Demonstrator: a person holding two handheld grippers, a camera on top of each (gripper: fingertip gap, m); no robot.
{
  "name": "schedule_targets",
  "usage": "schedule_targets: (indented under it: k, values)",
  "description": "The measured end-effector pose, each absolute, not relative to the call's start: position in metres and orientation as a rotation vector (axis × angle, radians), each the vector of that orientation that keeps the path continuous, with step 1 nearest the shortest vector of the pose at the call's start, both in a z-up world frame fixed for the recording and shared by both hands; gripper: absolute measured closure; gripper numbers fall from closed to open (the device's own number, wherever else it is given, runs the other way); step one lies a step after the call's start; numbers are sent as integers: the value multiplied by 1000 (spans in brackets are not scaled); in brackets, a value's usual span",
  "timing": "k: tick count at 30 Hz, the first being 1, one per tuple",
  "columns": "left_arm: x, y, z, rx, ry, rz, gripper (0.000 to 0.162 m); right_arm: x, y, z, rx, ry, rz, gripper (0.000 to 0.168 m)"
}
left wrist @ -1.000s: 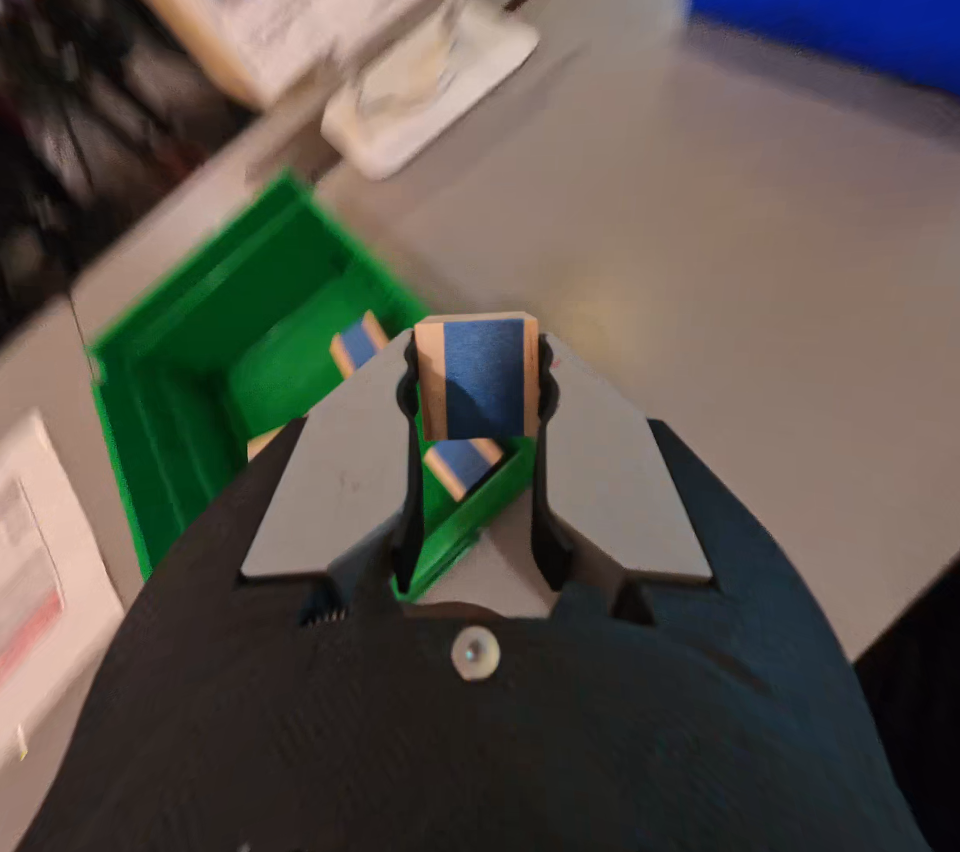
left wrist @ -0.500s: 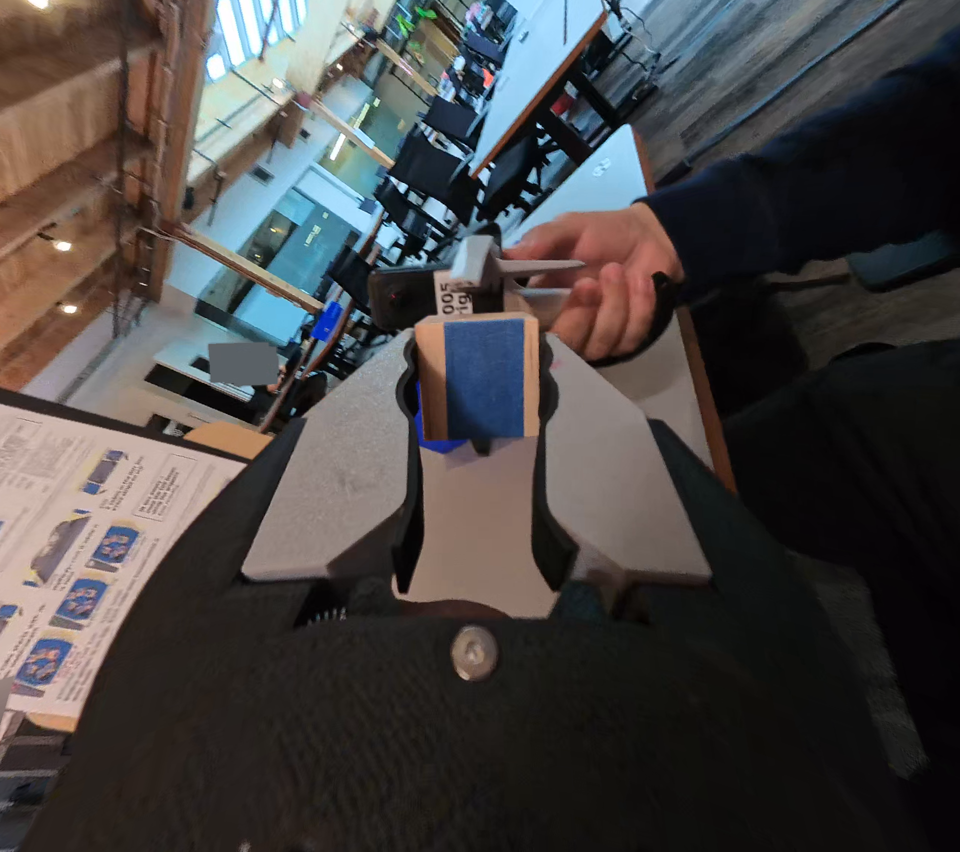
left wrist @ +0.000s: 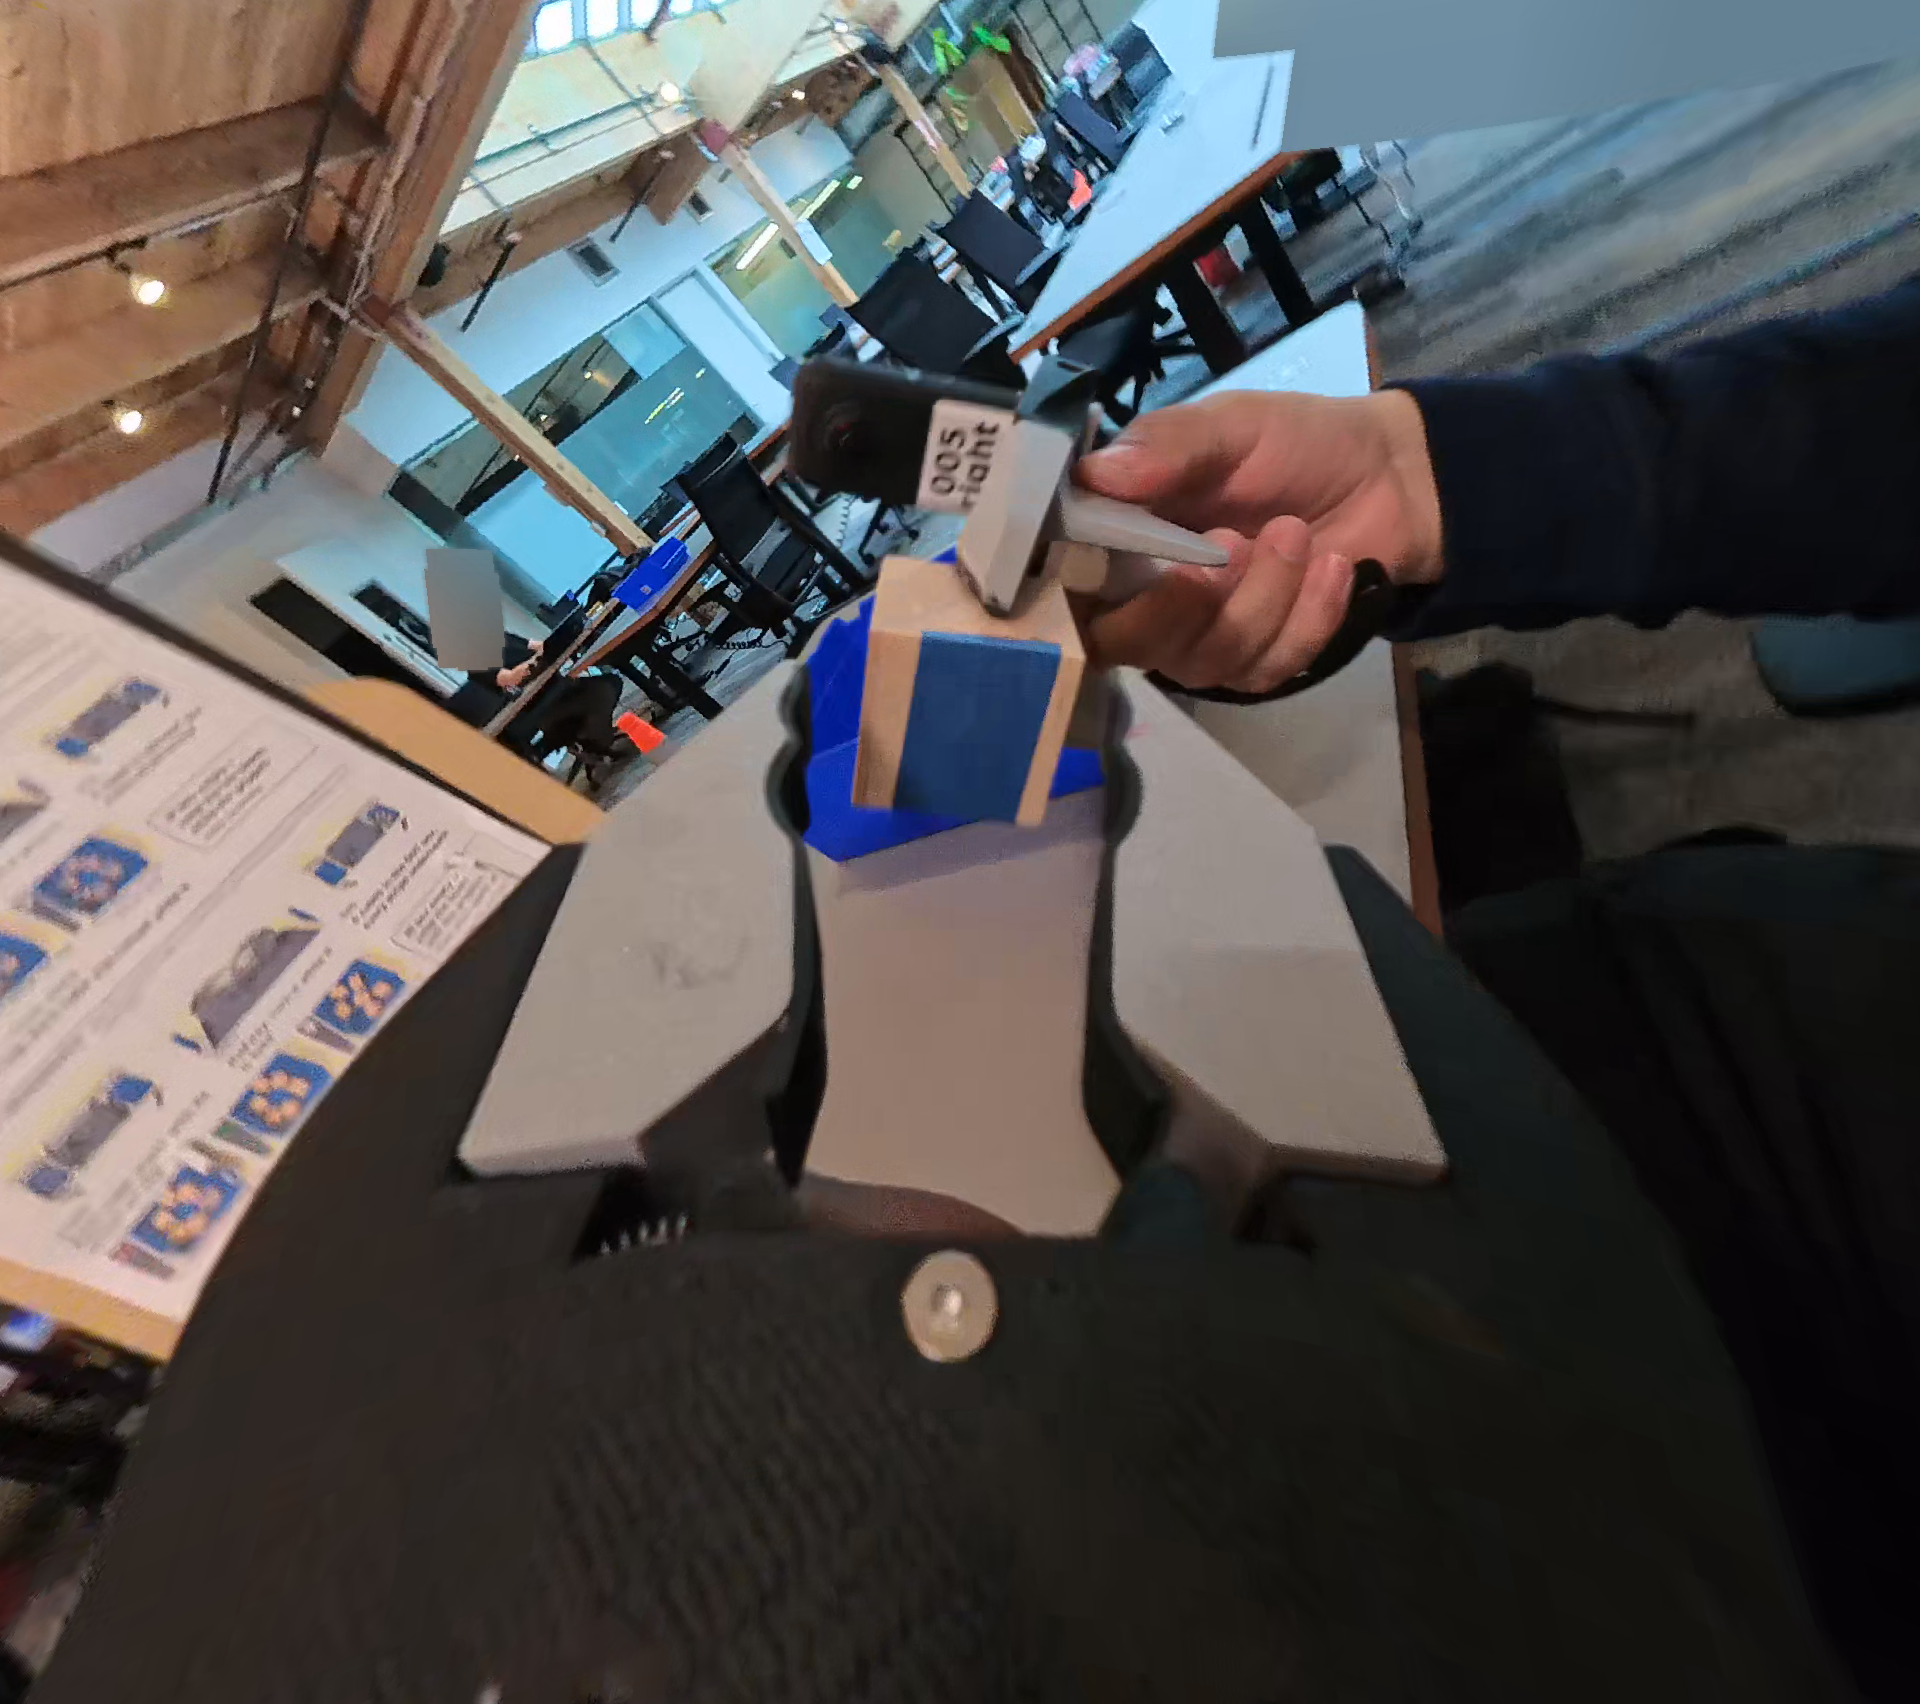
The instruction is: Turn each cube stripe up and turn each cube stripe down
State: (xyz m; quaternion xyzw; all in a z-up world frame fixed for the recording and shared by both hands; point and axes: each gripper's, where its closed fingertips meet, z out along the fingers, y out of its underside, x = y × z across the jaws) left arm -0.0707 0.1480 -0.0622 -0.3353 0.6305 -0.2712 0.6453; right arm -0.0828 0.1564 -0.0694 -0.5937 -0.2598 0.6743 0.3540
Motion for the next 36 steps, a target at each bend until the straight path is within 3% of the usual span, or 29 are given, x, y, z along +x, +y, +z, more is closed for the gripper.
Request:
schedule_targets:
  k: [1, 8, 15, 29, 36]
  values:
    - [-75, 152, -61, -799, 1402, -647, 103, -74, 163, -69, -1554, -640, 1678, 126]
    - [-126, 208, -90, -1133, 1248, -651, 109, 125, 244, -103, -1840, -176, 502, 125]
    - [-160, 238, -115, -1299, 1148, -623, 111, 273, 260, -185, -2113, 166, -74, 125]
    - [-158, 247, -141, -1369, 1198, -537, 112, 287, 281, -259, -2463, 147, -212, 124]
    - [-171, 276, -153, -1543, 1092, -482, 112, 290, 276, -222, -2315, 173, -169, 115]
